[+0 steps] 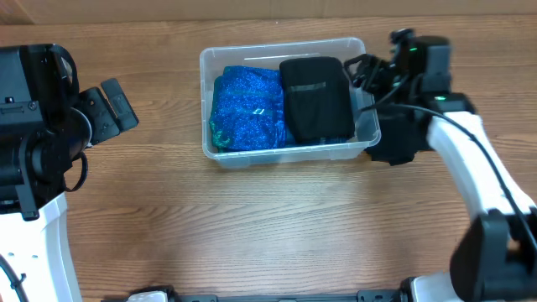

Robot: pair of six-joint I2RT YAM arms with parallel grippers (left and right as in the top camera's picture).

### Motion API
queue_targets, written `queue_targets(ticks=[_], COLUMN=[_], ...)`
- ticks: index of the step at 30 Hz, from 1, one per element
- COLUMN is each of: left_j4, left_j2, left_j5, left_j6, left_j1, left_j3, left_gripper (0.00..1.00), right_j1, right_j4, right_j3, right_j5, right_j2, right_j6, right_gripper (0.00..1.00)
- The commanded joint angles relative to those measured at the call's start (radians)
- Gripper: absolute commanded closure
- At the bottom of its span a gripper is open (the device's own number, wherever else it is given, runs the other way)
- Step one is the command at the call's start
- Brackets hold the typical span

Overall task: Pack container
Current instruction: 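Place the black garment with the right gripper onto the denim in the bin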

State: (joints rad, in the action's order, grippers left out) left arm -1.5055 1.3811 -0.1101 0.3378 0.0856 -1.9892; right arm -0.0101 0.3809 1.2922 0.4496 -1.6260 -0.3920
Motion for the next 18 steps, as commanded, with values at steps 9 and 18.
queue_targets(ticks=[9,18], left_j4=[-0.002,-0.002], left_j2=[-0.001,-0.001], left_j5=[-0.012,-0.013], left_j6=[-0.001,-0.001], left_j1=[0.0,0.0], left_j3=[-0.003,-0.003], left_gripper=[0.0,0.0], right_j1=[0.461,0.532], right_j4=[0.241,0.05], right_j3=[0.056,0.056], right_j5=[-0.031,-0.03], right_j2=[-0.061,-0.319], right_j6=[0.14,0.251], right_gripper=[0.16,0.12])
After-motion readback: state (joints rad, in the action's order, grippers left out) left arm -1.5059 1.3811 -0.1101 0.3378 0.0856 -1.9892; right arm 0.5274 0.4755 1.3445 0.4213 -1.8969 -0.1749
